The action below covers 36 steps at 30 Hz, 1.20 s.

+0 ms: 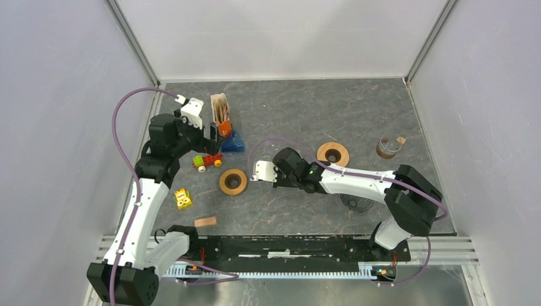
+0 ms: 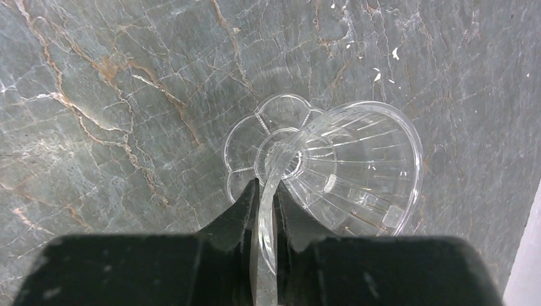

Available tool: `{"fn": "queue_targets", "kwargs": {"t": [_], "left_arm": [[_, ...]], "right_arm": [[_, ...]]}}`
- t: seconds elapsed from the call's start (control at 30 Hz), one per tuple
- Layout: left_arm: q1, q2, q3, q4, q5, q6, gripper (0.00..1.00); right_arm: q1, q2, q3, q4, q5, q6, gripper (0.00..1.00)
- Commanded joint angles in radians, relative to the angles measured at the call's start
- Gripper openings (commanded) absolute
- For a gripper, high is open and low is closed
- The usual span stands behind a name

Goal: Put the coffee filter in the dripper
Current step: Place the coffee server at the center of the board, then pick up the dripper holder from the center of the board.

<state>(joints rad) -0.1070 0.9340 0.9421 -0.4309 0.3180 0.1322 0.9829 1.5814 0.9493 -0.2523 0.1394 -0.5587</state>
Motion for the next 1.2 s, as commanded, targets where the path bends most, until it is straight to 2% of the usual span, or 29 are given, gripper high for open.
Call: {"fn": "queue_targets", "kwargs": {"t": [0.0,0.17,0.2,0.23,0.3,0.33,0.53,0.6,0.73,0.87,1.03,1.17], "left_arm": [[-0.001,-0.013,0.027,0.046,0.001,-0.008,1.00],[0.000,-0.016,0.027,0.049,0.012,-0.007,1.00],[-0.001,-0.016,0.027,0.049,0.013,-0.004,1.00],[0.000,-0.015,0.028,0.045,0.016,-0.001,1.00],[0.000,-0.014,0.025,0.045,0.018,0.001,1.00],[-0.001,-0.015,0.023,0.045,0.021,0.002,1.00],[-0.001,-0.001,0.027,0.043,0.025,0.000,1.00],[-0.001,0.004,0.027,0.051,0.034,-0.012,1.00],[-0.001,0.011,0.027,0.059,0.062,-0.021,1.00],[0.000,0.004,0.014,0.072,0.079,-0.032,1.00],[0.000,-0.014,-0.001,0.086,0.110,-0.046,1.00],[-0.001,-0.038,-0.012,0.088,0.116,-0.048,1.00]], "right_arm": [[0.016,0.018,0.025,0.023,-0.016,0.024,0.20],[0.016,0.004,0.030,-0.023,-0.012,0.024,0.41],[0.016,-0.007,0.032,-0.037,-0.014,0.023,0.53],[0.016,-0.020,0.033,-0.051,-0.021,0.020,0.61],[0.016,-0.059,0.044,-0.092,-0.047,0.013,0.72],[0.016,-0.082,0.050,-0.112,-0.052,0.013,0.74],[-0.017,-0.266,0.081,-0.198,-0.101,-0.010,0.78],[-0.072,-0.301,0.095,-0.215,-0.135,0.002,0.78],[-0.277,-0.308,0.125,-0.231,-0.204,0.072,0.78],[-0.444,-0.234,0.147,-0.244,-0.198,0.134,0.78],[-0.655,-0.068,0.190,-0.255,-0.277,0.167,0.78],[-0.729,0.068,0.246,-0.289,-0.301,0.146,0.78]]}}
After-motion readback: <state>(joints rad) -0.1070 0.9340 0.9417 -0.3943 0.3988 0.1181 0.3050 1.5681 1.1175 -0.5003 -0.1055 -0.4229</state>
